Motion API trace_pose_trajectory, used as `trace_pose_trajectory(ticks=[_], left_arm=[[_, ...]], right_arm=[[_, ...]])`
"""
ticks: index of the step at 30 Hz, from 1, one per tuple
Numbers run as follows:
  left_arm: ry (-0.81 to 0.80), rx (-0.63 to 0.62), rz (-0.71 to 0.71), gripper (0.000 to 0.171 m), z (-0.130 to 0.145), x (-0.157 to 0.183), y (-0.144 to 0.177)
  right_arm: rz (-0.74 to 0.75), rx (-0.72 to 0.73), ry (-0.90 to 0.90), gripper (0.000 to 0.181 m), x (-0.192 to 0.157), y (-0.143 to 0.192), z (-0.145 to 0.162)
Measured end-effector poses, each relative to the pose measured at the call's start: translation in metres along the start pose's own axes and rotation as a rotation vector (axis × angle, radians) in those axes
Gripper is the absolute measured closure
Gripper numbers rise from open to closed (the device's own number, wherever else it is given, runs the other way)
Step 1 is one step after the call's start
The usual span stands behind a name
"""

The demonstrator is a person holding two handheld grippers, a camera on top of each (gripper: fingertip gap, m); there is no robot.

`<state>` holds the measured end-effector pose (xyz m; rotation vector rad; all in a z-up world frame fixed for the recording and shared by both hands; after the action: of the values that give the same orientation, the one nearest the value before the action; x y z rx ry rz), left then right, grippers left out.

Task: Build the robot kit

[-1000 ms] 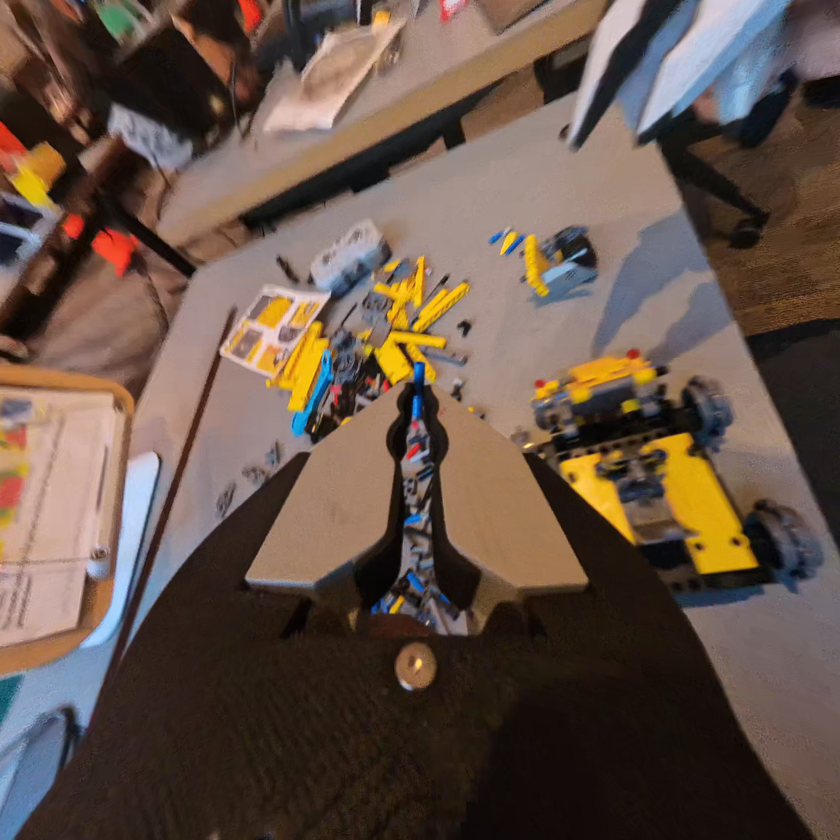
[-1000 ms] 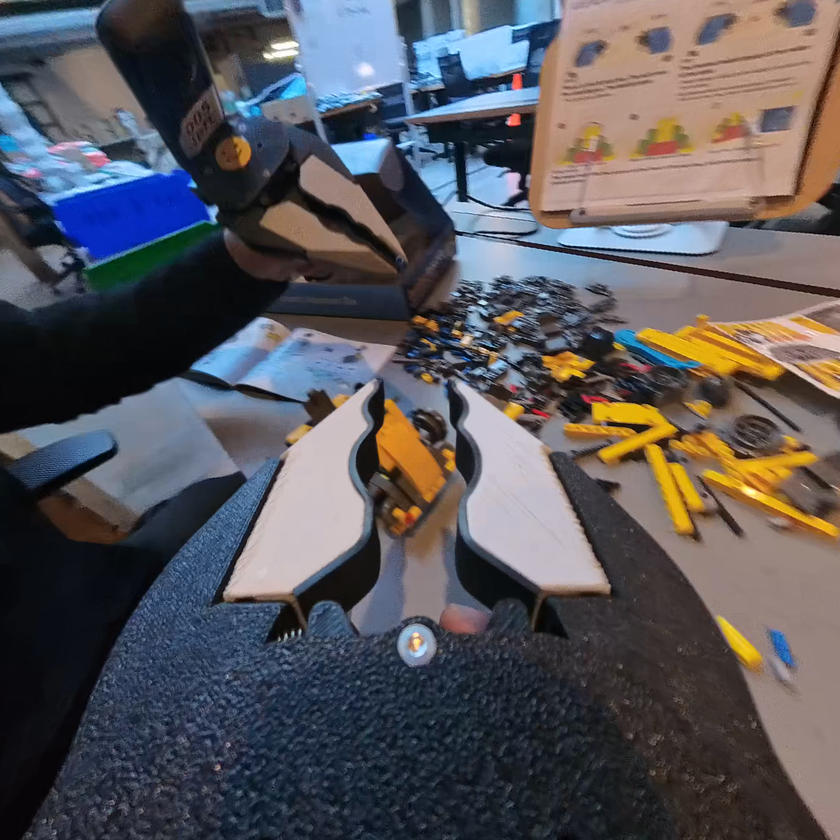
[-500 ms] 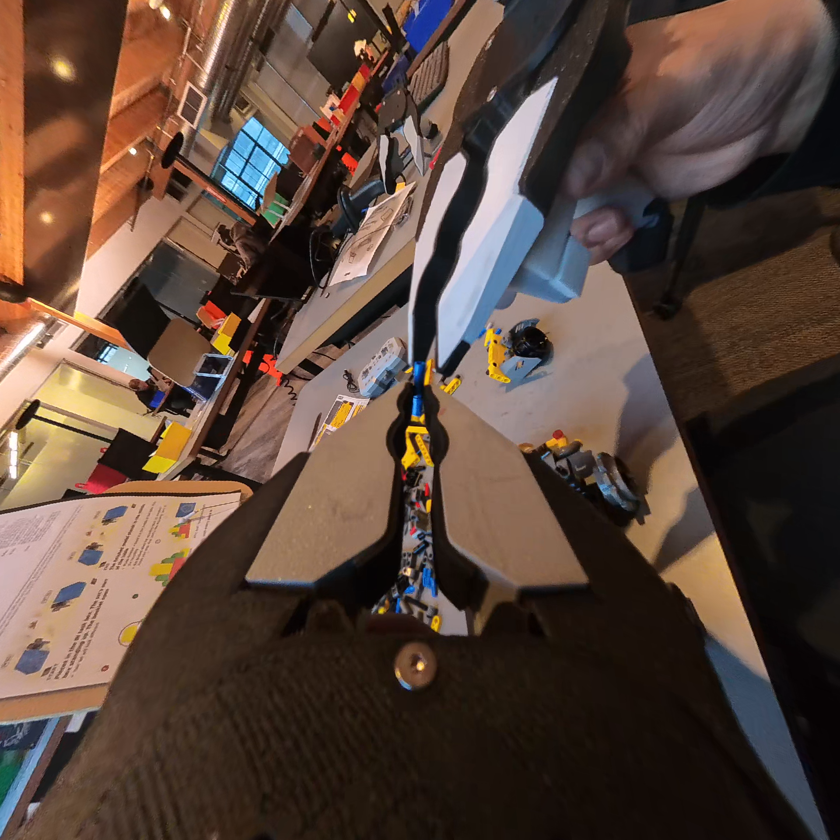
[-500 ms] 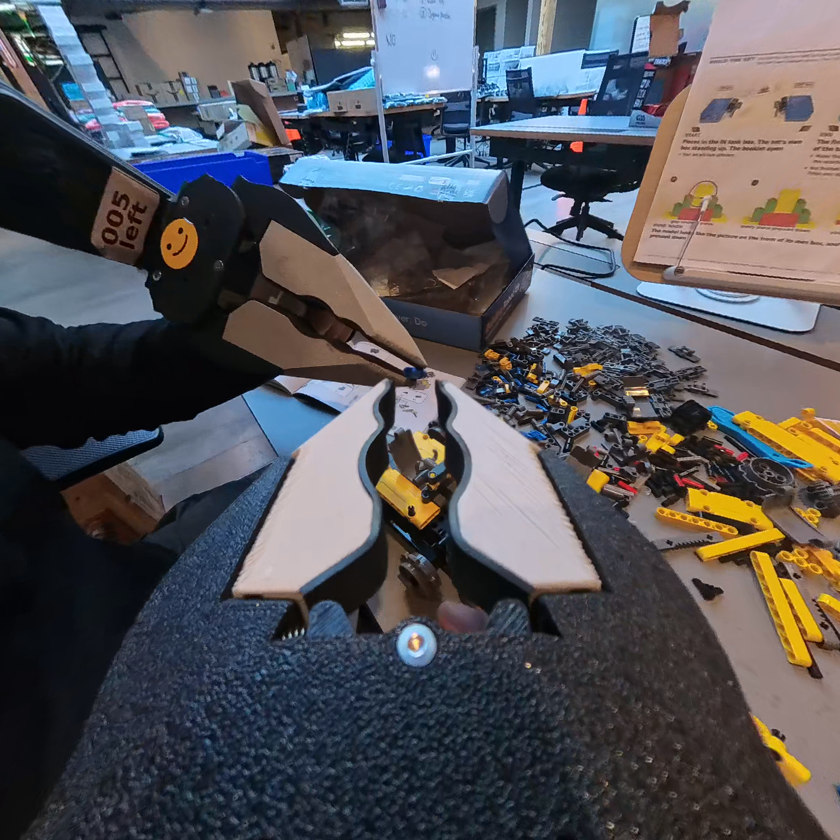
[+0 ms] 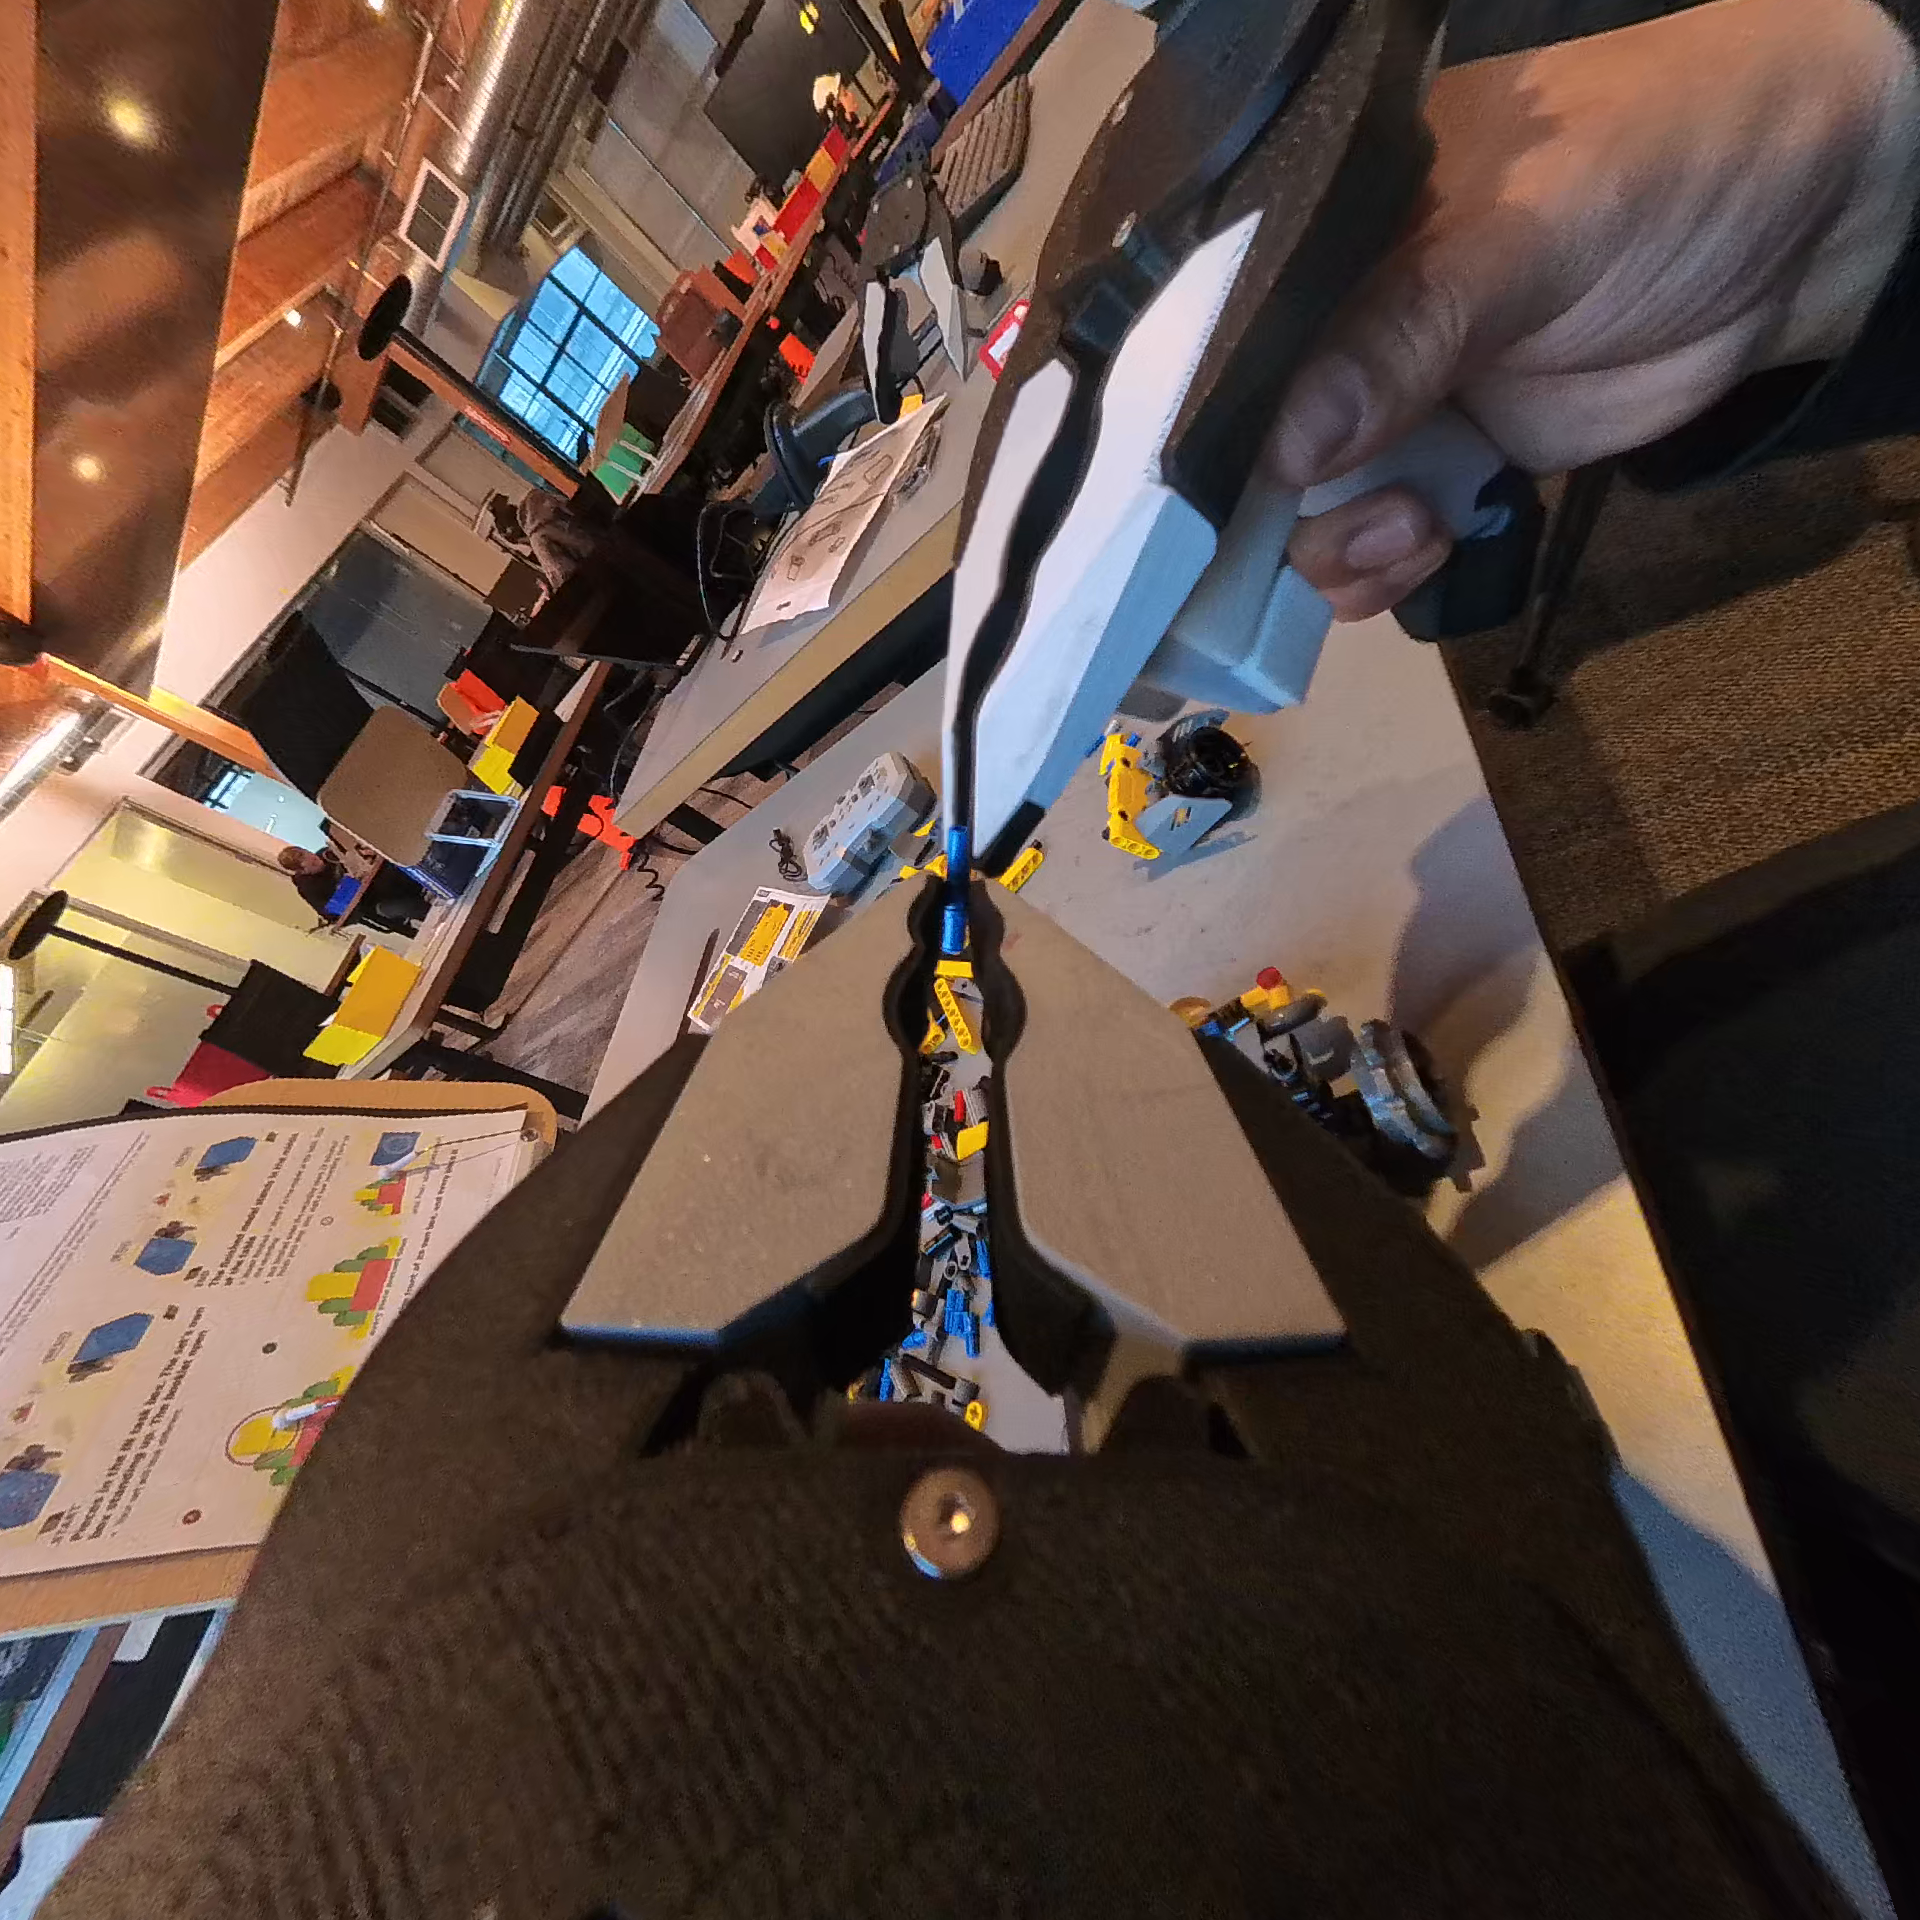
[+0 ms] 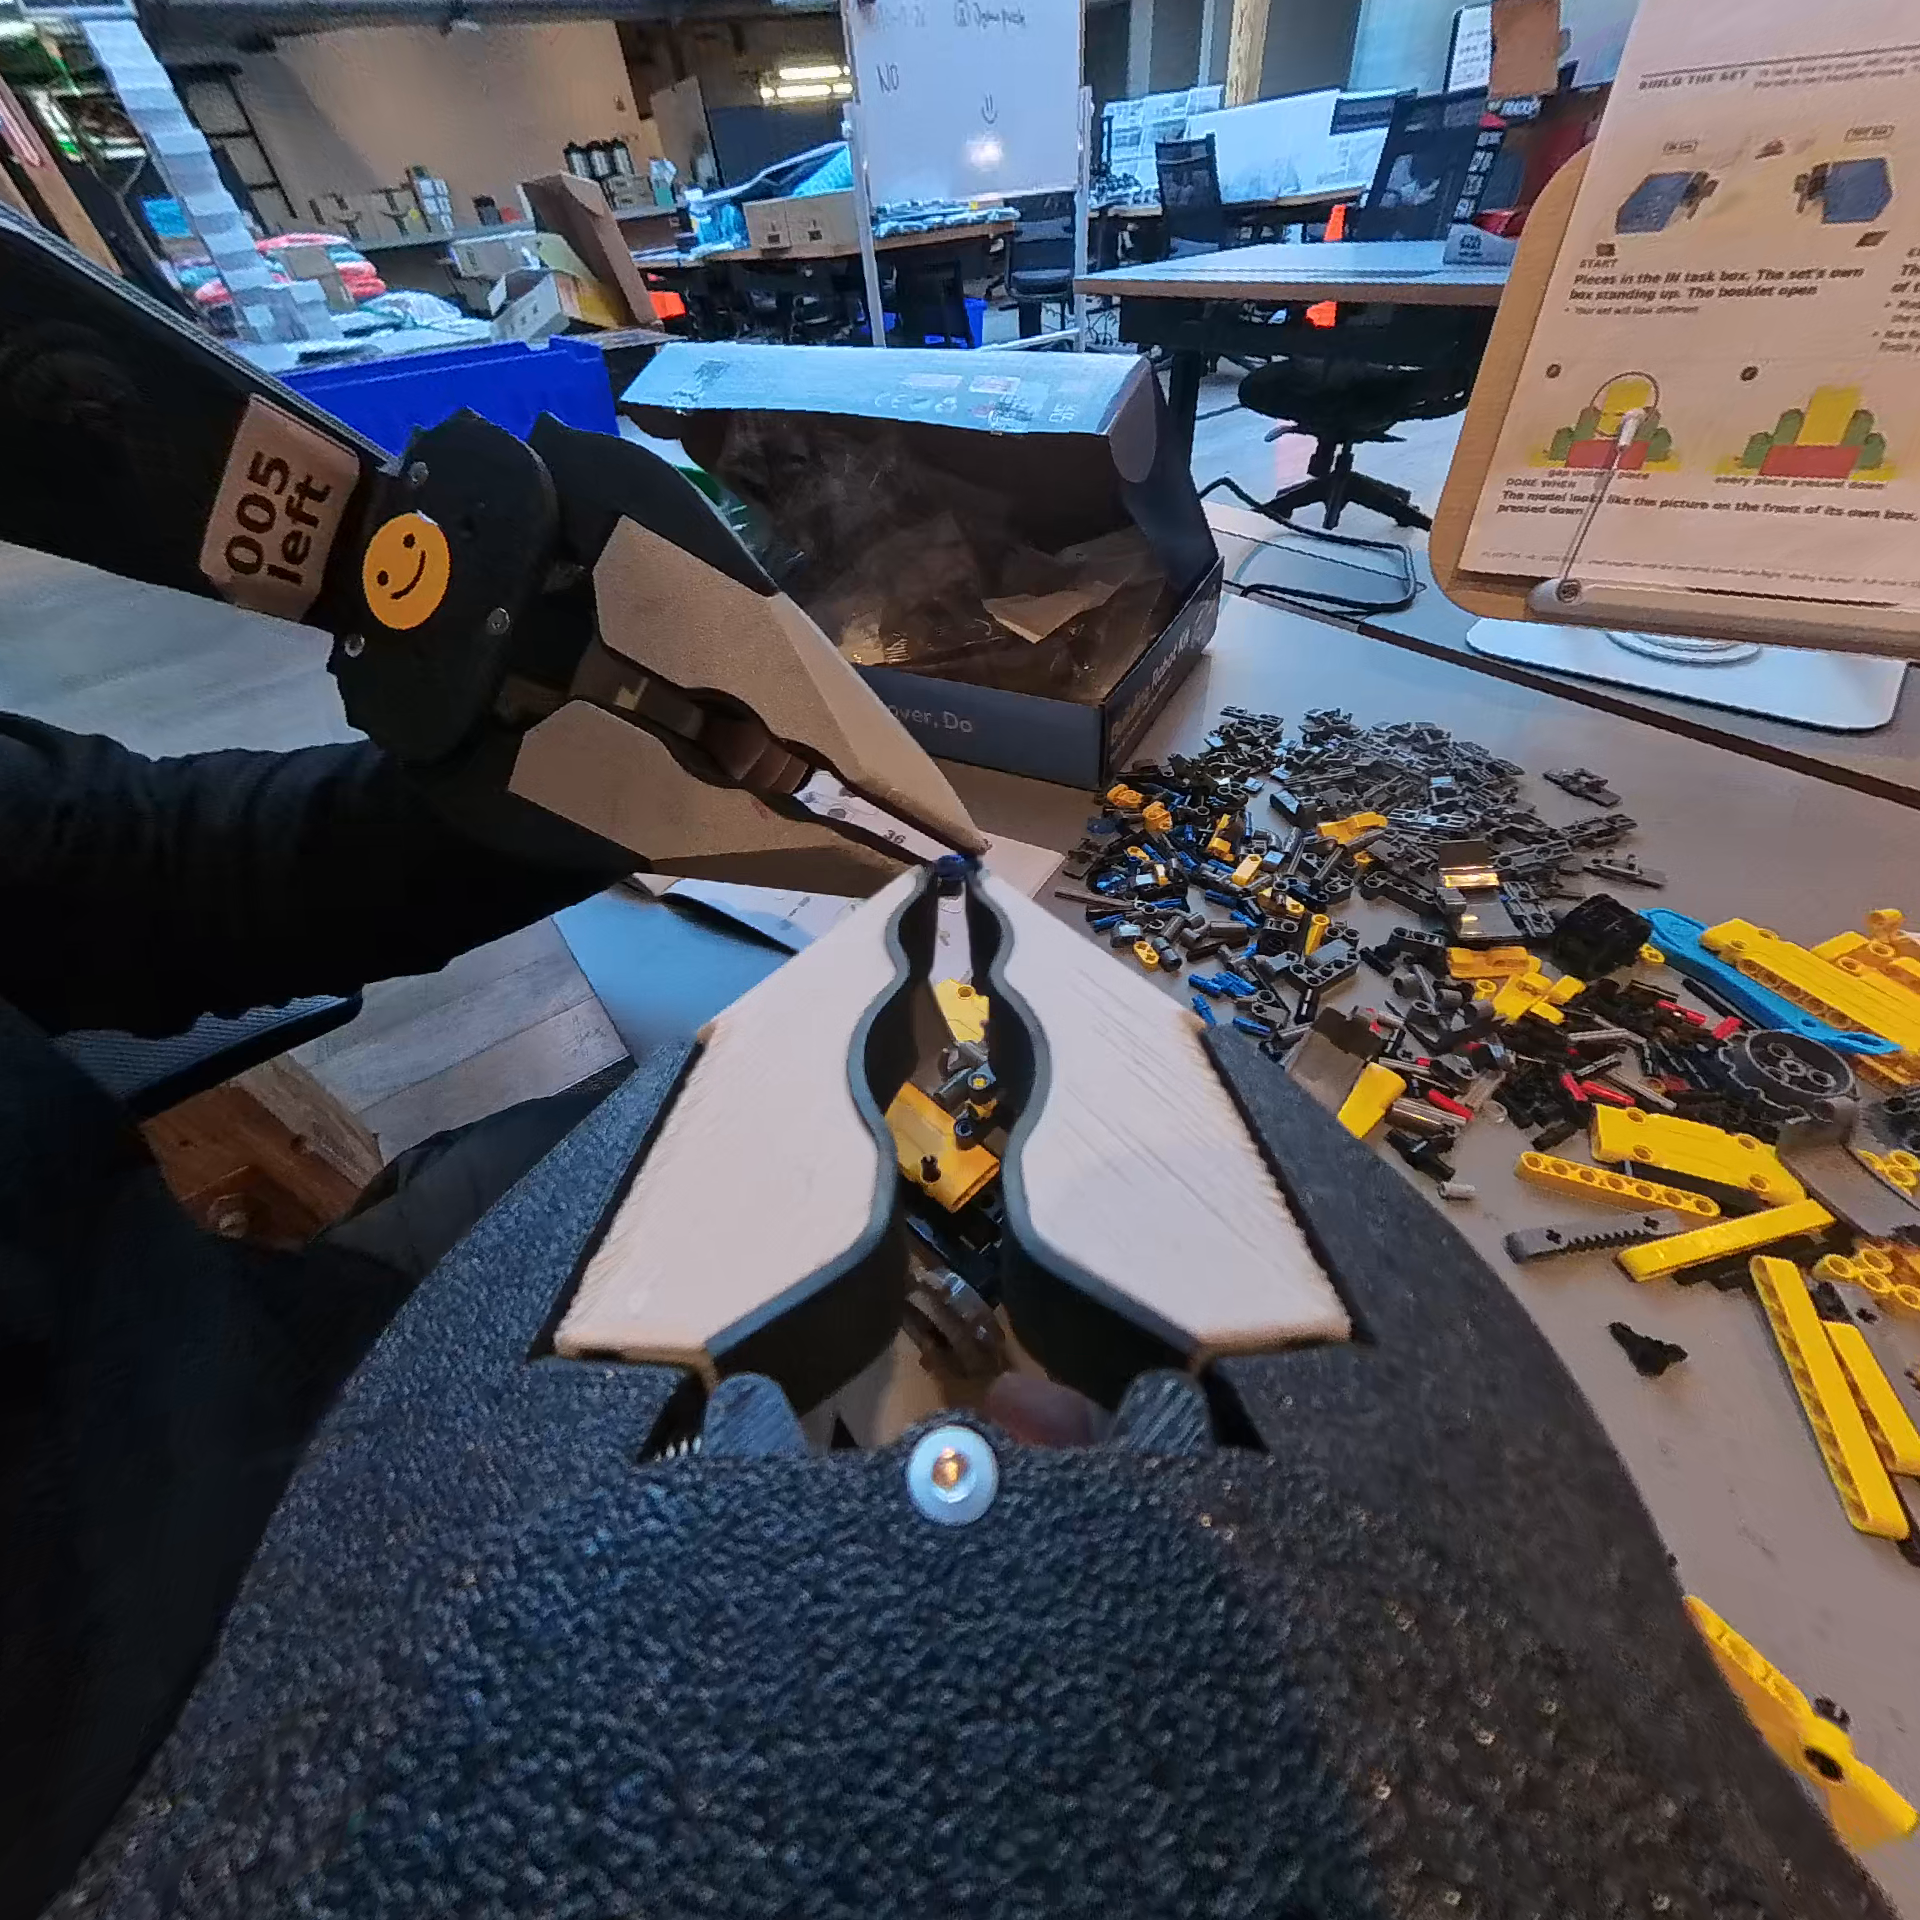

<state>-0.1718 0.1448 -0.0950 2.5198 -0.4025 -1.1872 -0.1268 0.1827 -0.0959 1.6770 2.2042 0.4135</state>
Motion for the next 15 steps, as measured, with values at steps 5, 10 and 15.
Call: trace_pose_trajectory(ticks=[5, 10, 15], left_arm=[[0.023, 0.002, 0.012, 0.169, 0.0039, -0.0002, -0.0034], [0.015, -0.004, 0.035, 0.169, 0.0081, 0.0045, -0.0049], [0.01, -0.012, 0.023, 0.169, 0.0097, 0.0047, -0.006]], right_arm=[[0.019, -0.012, 0.017, 0.177, 0.0028, -0.0032, 0.0014], [-0.018, -0.002, -0.028, 0.17, 0.0044, -0.0067, 0.0055], [-0.022, -0.004, -0.031, 0.176, 0.0051, -0.0078, 0.0052]])
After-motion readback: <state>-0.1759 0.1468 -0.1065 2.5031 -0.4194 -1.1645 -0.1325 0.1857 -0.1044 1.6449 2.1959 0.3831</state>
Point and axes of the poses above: each gripper's, where its closed fingertips meet, y back along the fingers, z out of its underside, x = y × z across the jaws, the point moved 4 cm from there along y, back along the fingers, and after that the axes turned 15 degrees about -x, right-handed, at the moved point
